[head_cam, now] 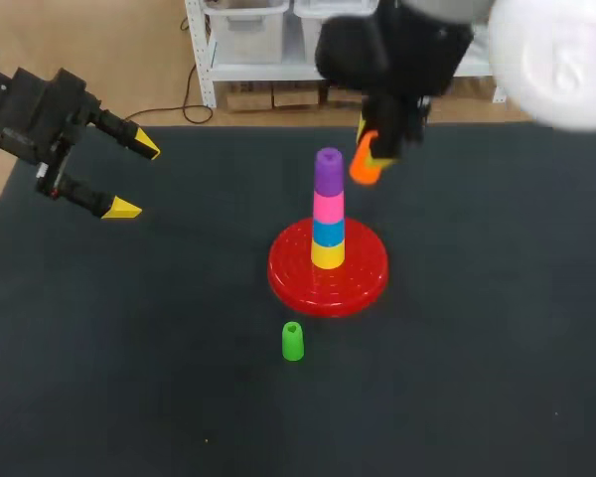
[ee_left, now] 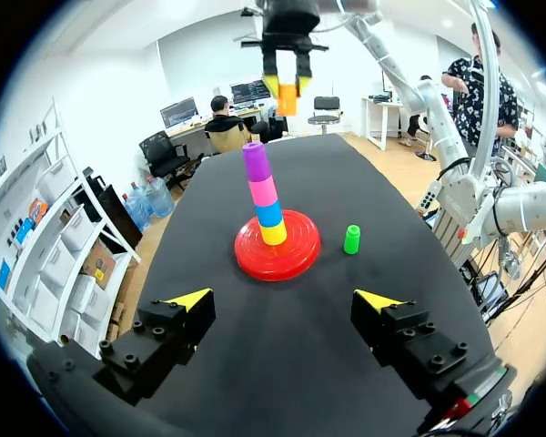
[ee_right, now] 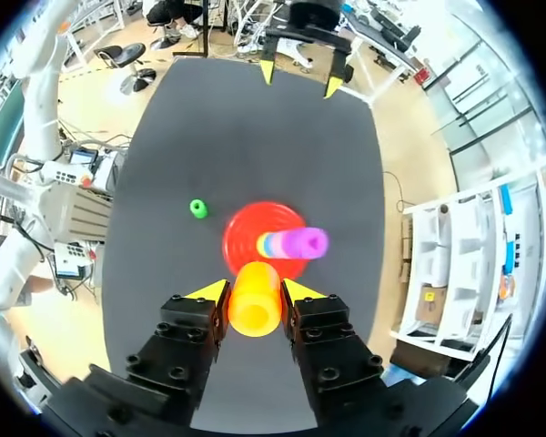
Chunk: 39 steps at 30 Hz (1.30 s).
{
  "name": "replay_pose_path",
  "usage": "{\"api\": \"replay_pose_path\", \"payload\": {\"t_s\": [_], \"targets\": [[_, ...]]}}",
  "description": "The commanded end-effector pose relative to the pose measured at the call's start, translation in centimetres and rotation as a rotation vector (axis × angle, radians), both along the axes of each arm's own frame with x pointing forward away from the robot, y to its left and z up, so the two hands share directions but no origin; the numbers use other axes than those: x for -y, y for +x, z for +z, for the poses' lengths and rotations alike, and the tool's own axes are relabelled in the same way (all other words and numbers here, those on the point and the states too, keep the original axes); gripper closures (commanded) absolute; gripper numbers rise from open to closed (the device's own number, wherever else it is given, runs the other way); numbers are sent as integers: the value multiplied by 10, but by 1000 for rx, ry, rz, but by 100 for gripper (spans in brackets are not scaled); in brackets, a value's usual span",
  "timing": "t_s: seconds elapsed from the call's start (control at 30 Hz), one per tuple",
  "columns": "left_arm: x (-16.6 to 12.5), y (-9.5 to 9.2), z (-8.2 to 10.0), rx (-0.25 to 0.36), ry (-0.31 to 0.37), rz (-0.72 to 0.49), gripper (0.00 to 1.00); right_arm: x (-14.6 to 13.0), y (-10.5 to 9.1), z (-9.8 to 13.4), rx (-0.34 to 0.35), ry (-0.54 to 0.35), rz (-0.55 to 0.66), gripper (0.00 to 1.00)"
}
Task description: Pick up and stack the cylinders on the red base in this order: pink,purple,orange,green
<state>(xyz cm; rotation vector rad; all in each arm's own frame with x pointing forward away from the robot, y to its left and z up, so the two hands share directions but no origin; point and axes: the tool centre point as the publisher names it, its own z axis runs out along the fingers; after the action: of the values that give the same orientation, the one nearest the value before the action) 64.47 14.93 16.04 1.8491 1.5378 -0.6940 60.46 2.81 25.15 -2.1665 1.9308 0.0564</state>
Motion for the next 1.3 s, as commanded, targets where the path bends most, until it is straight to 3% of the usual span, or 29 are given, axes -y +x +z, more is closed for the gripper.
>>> {"api": "replay_pose_path", "payload": {"t_s": [0.03, 0.2, 0.6, 1.3], "targets": [[0, 0, -1, 2, 0, 1, 0, -6, 15, 6, -10, -8, 0, 100], [0, 0, -1, 2, 0, 1, 0, -14, 33, 2, -1, -17, 8, 100], [0, 0, -1, 2, 0, 1, 0, -33, 51, -13, -1, -70, 55, 100], [0, 0, -1, 2, 0, 1, 0, -44, 64, -29, -42, -97, 63, 100]]}}
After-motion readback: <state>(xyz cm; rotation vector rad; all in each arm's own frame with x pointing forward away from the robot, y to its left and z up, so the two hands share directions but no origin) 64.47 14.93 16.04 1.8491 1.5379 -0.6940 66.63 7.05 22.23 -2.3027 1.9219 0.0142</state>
